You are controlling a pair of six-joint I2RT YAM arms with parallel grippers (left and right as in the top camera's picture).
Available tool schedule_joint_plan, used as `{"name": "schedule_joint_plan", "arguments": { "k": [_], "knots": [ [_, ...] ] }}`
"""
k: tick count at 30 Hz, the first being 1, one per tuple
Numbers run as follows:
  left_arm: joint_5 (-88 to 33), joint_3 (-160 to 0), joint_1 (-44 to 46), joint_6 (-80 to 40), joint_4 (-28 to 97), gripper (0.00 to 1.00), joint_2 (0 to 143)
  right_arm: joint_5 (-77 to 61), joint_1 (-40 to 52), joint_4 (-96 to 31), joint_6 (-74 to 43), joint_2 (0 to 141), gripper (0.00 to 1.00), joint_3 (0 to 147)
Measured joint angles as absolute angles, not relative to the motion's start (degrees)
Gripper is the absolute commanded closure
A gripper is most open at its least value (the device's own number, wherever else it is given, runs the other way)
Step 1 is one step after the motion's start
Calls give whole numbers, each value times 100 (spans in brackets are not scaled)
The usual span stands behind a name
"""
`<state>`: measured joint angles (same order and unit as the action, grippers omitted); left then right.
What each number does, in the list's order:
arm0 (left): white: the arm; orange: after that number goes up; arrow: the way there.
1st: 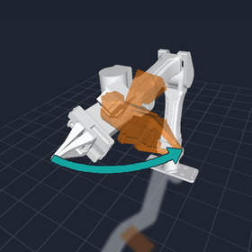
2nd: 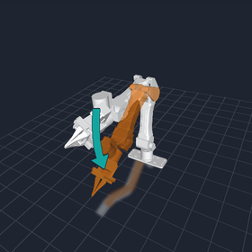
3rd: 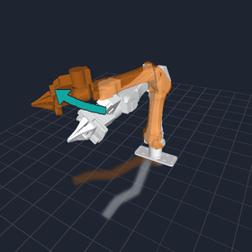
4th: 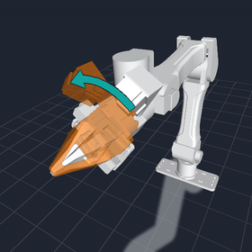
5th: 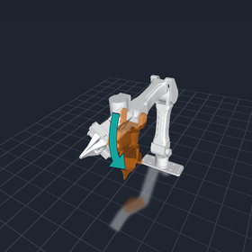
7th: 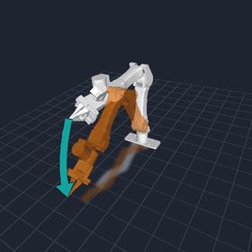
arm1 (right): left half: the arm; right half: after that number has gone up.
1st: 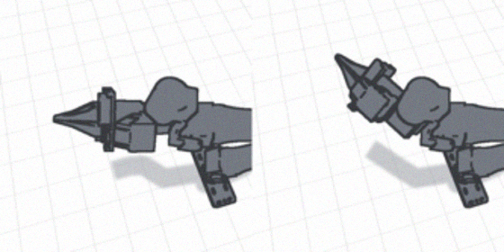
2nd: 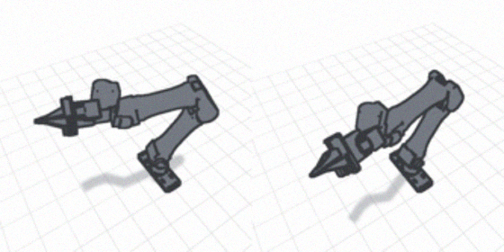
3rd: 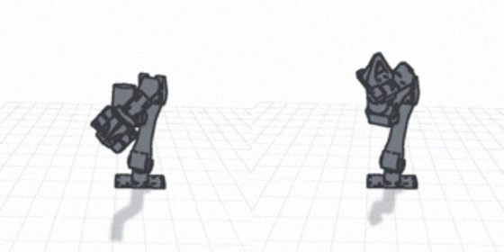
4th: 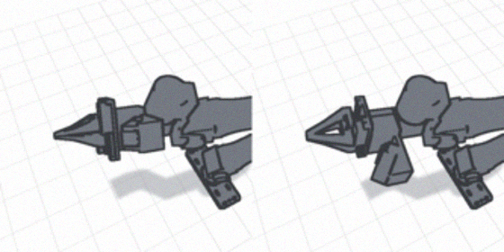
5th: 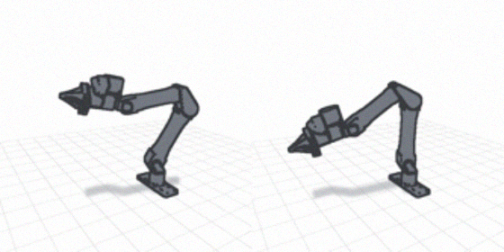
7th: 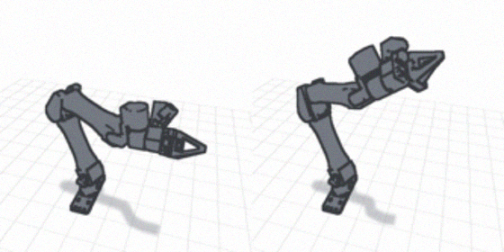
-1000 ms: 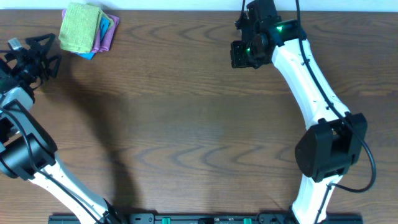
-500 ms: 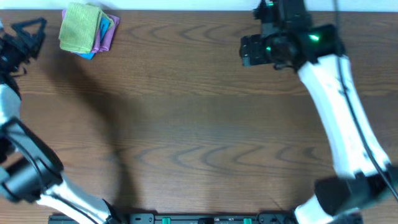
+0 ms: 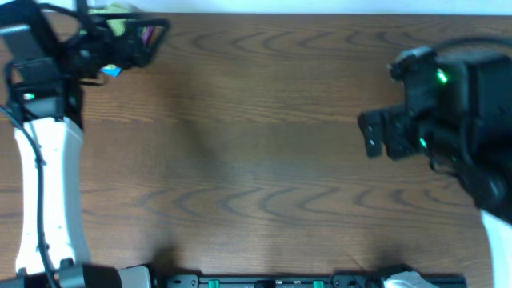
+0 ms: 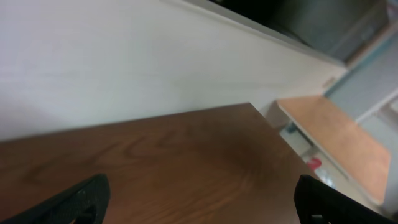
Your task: Fold the cloth
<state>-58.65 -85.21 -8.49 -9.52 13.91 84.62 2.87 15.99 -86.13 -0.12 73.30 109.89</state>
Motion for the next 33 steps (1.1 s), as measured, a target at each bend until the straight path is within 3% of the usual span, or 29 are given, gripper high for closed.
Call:
{"name": "schedule_joint_plan", "arguments": {
  "k": [7,25,29,33],
  "knots": [
    [-5463,-8521,16,-792,1470,4,8235,456,1599,-8700,58,6751,1,10989],
    [-5148,-8521,25,-600,1778,4,8232,475,1597,-8700,69,6722,1,10989],
    [-4032,-8488,-222,222,3044,5,7900,478,1597,-8700,69,6722,1,10989],
    [-2292,-8322,-215,967,4460,5,6571,478,1599,-8702,69,6722,1,10989]
  ]
}}
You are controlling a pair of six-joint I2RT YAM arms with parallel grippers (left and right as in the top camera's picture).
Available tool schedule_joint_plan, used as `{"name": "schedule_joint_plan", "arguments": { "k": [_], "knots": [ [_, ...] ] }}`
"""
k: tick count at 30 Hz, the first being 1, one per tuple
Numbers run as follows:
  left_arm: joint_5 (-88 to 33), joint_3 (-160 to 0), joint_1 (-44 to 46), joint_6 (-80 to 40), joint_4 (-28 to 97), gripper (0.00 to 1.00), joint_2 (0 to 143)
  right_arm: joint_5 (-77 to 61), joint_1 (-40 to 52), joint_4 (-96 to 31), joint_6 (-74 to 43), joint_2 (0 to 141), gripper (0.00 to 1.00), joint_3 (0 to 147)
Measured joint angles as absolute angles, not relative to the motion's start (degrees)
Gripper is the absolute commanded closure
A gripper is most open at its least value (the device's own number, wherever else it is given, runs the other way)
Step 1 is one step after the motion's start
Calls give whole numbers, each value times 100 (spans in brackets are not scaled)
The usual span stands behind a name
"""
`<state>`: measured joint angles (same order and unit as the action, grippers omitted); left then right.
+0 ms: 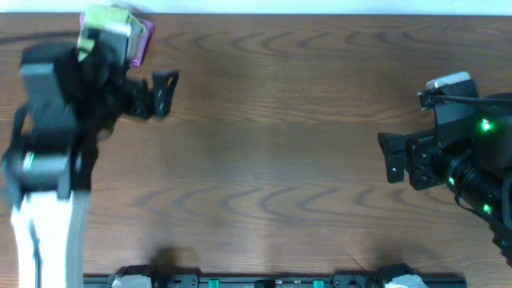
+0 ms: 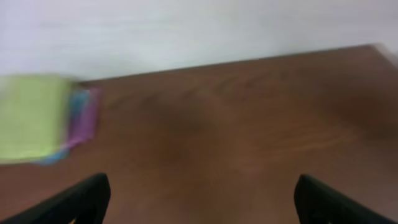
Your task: Fold the cloth
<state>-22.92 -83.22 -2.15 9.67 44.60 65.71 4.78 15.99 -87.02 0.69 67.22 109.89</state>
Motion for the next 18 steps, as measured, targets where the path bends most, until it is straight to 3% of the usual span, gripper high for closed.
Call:
{"name": "schedule_joint_plan", "arguments": {
  "k": [6,18],
  "knots": [
    [-1107,-6184,-405,1356,3664,5,4215,478,1597,-8707,69,6722,1,10989],
    [-864,-2008,-489,1046,1881,5,1376,480,1597,-8705,71,6724,1,10989]
  ]
}}
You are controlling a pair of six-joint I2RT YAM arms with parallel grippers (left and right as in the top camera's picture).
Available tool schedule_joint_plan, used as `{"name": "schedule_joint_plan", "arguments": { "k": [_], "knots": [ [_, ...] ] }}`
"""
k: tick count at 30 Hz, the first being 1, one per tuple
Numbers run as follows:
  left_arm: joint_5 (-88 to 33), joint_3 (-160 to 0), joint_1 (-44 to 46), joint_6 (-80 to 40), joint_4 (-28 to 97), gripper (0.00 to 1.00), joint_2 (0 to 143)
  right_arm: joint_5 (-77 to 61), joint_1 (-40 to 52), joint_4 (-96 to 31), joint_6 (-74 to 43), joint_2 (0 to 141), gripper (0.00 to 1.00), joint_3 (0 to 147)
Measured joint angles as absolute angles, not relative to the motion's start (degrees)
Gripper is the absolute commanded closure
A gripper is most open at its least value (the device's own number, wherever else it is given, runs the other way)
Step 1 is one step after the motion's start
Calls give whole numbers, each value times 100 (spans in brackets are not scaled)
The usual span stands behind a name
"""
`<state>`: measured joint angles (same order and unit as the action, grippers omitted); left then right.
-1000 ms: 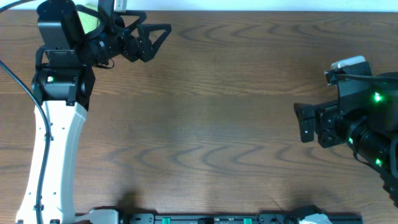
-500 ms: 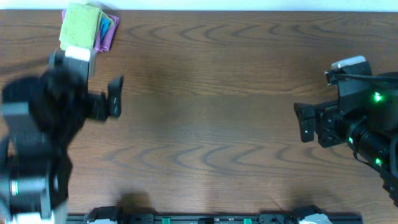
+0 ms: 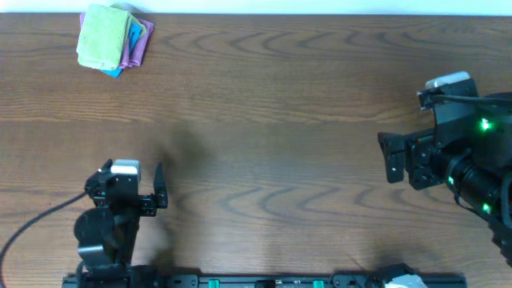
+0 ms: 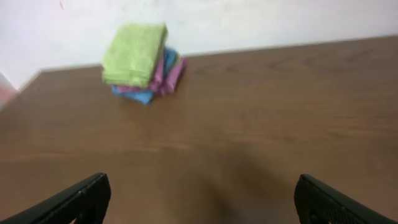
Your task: Fold the cloth
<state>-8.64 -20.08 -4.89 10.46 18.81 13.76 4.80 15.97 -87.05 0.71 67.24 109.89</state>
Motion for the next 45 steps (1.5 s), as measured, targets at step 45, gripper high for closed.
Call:
{"name": "schedule_joint_plan", "arguments": {
  "k": [45],
  "knots": [
    [-705,-648,-471,447,1638,5,266,480,1597,-8705,71,6722,1,10989]
  ]
}}
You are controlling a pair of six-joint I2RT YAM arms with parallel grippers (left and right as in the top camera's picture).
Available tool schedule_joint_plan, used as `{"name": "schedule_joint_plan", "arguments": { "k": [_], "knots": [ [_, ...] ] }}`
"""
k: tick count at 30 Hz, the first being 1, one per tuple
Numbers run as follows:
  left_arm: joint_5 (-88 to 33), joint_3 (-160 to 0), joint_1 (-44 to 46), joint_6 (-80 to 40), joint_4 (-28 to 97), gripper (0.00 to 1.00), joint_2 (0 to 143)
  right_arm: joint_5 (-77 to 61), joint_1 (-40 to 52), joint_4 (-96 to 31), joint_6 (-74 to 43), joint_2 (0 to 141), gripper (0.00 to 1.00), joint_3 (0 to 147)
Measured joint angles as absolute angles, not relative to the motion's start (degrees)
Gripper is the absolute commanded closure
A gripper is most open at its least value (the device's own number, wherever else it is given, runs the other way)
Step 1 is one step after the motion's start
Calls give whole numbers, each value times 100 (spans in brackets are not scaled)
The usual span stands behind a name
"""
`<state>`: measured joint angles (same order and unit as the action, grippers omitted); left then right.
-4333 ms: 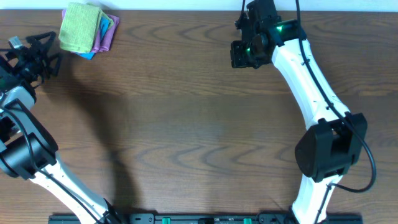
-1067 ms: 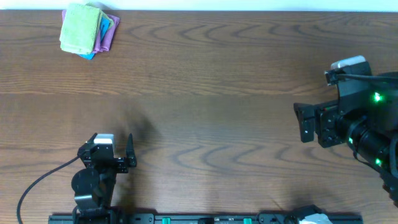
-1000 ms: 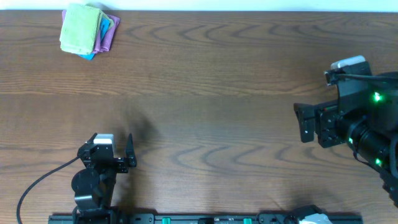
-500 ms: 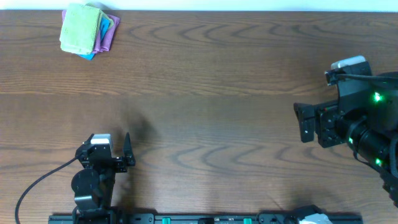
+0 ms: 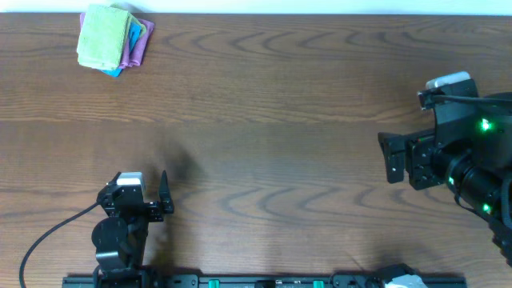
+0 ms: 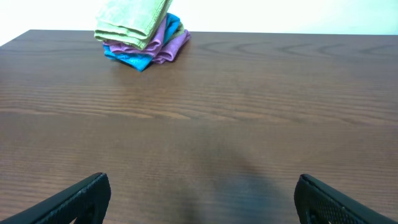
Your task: Fold the cloth
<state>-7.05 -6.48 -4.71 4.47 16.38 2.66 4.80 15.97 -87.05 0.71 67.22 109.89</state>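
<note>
A stack of folded cloths (image 5: 110, 38), green on top of purple and blue, lies at the table's far left corner. The left wrist view shows the stack (image 6: 140, 31) far ahead. My left gripper (image 5: 136, 194) sits low by the near left edge, well short of the stack. It (image 6: 199, 193) is open wide, with bare wood between its fingers. My right gripper (image 5: 392, 156) hovers at the right side, pointing left, its fingers apart and holding nothing.
The brown wooden table (image 5: 272, 104) runs to a white wall at the far edge. A black rail (image 5: 264, 282) with green marks lines the near edge. A cable (image 5: 48, 236) trails from the left arm's base.
My left arm has drawn slightly nearer the front edge, and its camera now looks level across the table. The right arm and the stack have not moved.
My left arm was first stretched over the far left corner, hiding most of the stack, with the right arm reaching further in. Then the left gripper was beside the uncovered stack and the right arm was back. After that the left arm was folded at the near edge, where it stays.
</note>
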Motion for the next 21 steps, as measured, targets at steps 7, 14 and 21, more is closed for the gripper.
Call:
{"name": "schedule_joint_plan", "arguments": {
  "k": [7,14,21],
  "knots": [
    [-705,-648,-471,447,1638,5,266,587,1586,-8392,349,6464,1,10739],
    [-666,-646,-471,447,1621,5,257,331,1424,-6482,510,3889,1,8025],
    [-639,-644,-471,447,1616,5,250,-47,1031,-4871,528,2316,1,4724]
  ]
}}
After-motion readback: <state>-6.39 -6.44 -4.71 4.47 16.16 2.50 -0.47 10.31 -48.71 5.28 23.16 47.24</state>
